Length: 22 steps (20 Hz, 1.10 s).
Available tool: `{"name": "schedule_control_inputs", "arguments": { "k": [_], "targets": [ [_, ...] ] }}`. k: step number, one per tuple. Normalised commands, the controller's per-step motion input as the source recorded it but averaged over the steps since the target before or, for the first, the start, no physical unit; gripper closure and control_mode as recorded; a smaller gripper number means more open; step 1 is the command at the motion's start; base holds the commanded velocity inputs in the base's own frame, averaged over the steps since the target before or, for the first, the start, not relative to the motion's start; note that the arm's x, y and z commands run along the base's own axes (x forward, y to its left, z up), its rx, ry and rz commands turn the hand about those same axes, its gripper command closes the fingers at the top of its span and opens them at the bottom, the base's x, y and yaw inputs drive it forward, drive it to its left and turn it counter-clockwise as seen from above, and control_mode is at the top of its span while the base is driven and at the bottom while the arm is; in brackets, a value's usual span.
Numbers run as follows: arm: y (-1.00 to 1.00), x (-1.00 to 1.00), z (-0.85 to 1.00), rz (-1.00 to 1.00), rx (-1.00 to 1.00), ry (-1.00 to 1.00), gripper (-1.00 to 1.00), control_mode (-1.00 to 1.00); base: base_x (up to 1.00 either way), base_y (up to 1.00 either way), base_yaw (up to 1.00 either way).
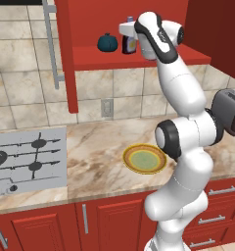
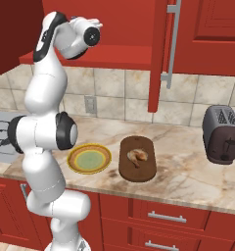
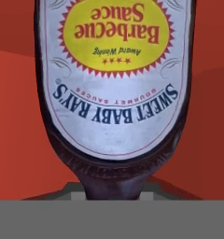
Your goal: Pick the chicken drumstick from the plate and place it on the cutting board. Then pick the condiment bottle from the cabinet and place it next to the cutting board.
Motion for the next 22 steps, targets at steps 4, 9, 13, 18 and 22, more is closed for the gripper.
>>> {"name": "schedule_control_inputs", "arguments": {
  "k": [4, 9, 13, 18, 22],
  "targets": [
    [0.0, -0.23, 0.01, 0.0, 0.0, 0.0, 1.0, -1.0, 0.0, 0.0, 0.0],
    [-0.02, -0.32, 0.0, 0.0, 0.03, 0.0, 1.0, -1.0, 0.0, 0.0, 0.0],
    [-0.04, -0.39, 0.0, 0.0, 0.05, 0.0, 1.0, -1.0, 0.0, 0.0, 0.0],
    [-0.06, -0.43, 0.0, 0.0, 0.05, 0.01, 1.0, -1.0, 0.0, 0.0, 0.0],
    [-0.07, -0.41, 0.01, 0.0, 0.02, 0.0, 1.0, -1.0, 0.0, 0.0, 0.0]
  ]
}}
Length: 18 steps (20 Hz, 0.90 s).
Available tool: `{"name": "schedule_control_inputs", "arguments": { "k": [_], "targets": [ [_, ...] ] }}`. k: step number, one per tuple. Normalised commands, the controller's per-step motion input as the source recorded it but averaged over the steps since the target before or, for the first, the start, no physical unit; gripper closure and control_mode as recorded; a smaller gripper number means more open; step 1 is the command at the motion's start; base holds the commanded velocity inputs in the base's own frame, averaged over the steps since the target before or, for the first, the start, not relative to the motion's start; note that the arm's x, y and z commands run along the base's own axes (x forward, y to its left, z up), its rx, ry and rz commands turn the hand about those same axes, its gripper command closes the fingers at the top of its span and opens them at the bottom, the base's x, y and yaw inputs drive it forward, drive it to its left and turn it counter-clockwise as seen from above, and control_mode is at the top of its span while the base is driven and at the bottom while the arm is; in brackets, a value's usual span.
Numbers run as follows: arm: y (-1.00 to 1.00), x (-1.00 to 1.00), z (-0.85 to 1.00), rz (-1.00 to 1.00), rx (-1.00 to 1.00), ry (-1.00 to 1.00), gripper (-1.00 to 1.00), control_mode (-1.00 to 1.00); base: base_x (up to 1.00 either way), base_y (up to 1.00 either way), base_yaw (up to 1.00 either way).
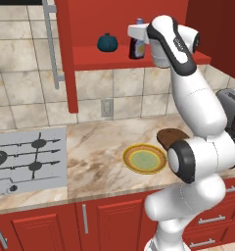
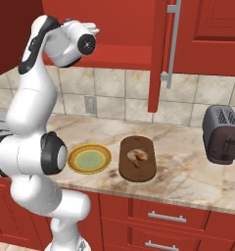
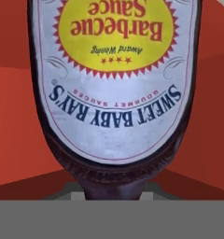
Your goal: Pick the chicken drumstick from the plate and place it on the cutting board. Then pick the condiment bottle from the cabinet and place it next to the cutting board.
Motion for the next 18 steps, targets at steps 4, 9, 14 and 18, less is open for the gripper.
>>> {"name": "schedule_control_inputs", "arguments": {
  "k": [4, 9, 14, 18],
  "targets": [
    [-0.06, -0.42, 0.06, 0.0, 0.0, 0.02, 1.0, -1.0, 0.0, 0.0, 0.0],
    [-0.06, -0.39, 0.05, 0.0, 0.0, 0.05, 1.0, -1.0, 0.0, 0.0, 0.0],
    [-0.03, -0.41, 0.0, 0.0, 0.0, 0.08, 1.0, -1.0, 0.0, 0.0, 0.0],
    [-0.01, -0.44, 0.0, 0.0, 0.0, 0.1, 1.0, -1.0, 0.0, 0.0, 0.0]
  ]
}}
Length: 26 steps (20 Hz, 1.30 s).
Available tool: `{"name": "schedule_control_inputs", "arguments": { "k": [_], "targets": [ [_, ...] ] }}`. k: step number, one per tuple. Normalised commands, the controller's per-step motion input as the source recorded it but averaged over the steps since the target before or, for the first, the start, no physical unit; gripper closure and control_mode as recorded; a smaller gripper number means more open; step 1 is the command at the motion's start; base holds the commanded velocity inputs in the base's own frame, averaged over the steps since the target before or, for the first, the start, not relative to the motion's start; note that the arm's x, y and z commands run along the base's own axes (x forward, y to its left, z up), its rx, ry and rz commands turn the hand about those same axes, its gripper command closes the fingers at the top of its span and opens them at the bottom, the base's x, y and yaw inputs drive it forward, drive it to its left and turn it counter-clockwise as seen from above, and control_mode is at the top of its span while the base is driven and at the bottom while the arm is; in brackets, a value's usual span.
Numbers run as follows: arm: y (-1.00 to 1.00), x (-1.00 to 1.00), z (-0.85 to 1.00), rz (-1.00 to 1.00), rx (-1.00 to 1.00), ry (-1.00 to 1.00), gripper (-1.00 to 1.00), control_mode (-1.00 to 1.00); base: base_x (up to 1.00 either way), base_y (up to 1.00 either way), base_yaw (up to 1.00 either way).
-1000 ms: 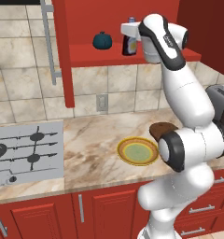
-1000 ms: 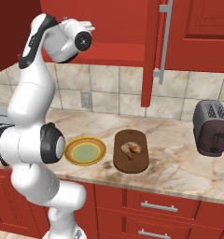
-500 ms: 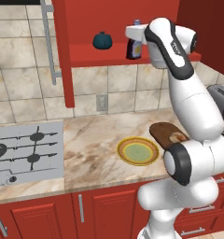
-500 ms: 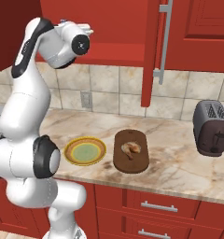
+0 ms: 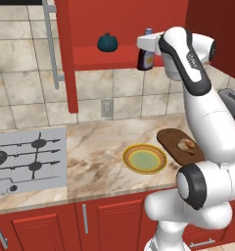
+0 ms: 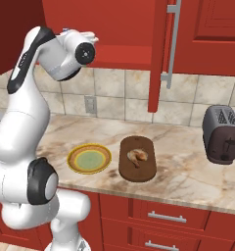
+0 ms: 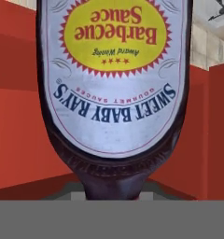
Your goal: Pick the chicken drumstick from the plate and place it on the cutting board. Then pick the condiment bottle from the cabinet and place it next to the cutting board.
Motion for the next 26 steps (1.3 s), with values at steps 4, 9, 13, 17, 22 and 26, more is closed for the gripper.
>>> {"name": "schedule_control_inputs", "arguments": {
  "k": [4, 9, 13, 17, 22, 26],
  "targets": [
    [0.0, -0.42, 0.0, 0.0, 0.02, 0.12, 1.0, -1.0, 0.0, 0.0, 0.0],
    [0.0, -0.42, 0.0, 0.0, 0.04, 0.12, 1.0, -1.0, 0.0, 0.0, 0.0],
    [0.0, -0.39, 0.0, 0.0, 0.05, 0.1, 1.0, -1.0, 0.0, 0.0, 0.0],
    [0.0, -0.4, 0.0, 0.0, 0.08, 0.1, 1.0, -1.0, 0.0, 0.0, 0.0],
    [0.0, -0.41, 0.0, 0.0, 0.1, 0.09, 1.0, -1.0, 0.0, 0.0, 0.0],
    [0.0, -0.4, 0.0, 0.0, 0.09, 0.07, 1.0, -1.0, 0.0, 0.0, 0.0]
  ]
}}
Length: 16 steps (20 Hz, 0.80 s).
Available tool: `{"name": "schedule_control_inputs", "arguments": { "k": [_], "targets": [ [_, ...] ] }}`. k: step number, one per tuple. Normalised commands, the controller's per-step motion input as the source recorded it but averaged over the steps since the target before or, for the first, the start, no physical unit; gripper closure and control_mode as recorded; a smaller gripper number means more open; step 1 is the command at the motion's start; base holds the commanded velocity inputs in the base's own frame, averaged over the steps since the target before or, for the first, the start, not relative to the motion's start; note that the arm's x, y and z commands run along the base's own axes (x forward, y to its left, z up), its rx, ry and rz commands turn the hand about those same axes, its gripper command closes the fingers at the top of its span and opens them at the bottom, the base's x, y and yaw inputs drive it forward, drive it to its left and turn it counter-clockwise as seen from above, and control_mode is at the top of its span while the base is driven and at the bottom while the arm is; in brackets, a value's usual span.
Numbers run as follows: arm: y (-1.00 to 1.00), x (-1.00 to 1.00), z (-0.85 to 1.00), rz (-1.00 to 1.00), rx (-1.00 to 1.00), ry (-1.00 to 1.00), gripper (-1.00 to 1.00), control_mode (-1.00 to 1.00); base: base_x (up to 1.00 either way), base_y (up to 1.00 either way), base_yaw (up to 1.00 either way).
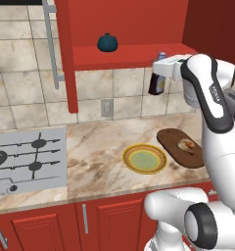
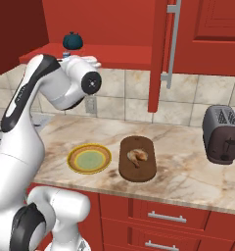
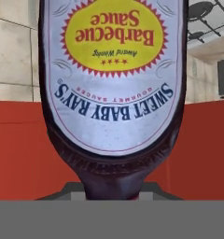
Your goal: Pick the chicken drumstick from the plate and place it on the cutting board. Then pick the condiment bottle from the cabinet and place it next to the cutting board.
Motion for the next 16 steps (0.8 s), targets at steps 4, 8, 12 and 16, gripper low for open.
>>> {"name": "schedule_control_inputs", "arguments": {
  "k": [4, 8, 12, 16],
  "targets": [
    [0.0, -0.42, 0.0, 0.0, 0.08, 0.08, 1.0, -1.0, 0.0, 0.0, 0.0],
    [0.0, -0.44, 0.0, 0.0, 0.07, 0.09, 1.0, -1.0, 0.0, 0.0, 0.0],
    [0.0, -0.44, 0.0, 0.0, 0.06, 0.1, 1.0, -1.0, 0.0, 0.0, 0.0],
    [0.0, -0.33, 0.0, 0.0, 0.03, 0.08, 1.0, -1.0, 0.0, 0.0, 0.0]
  ]
}}
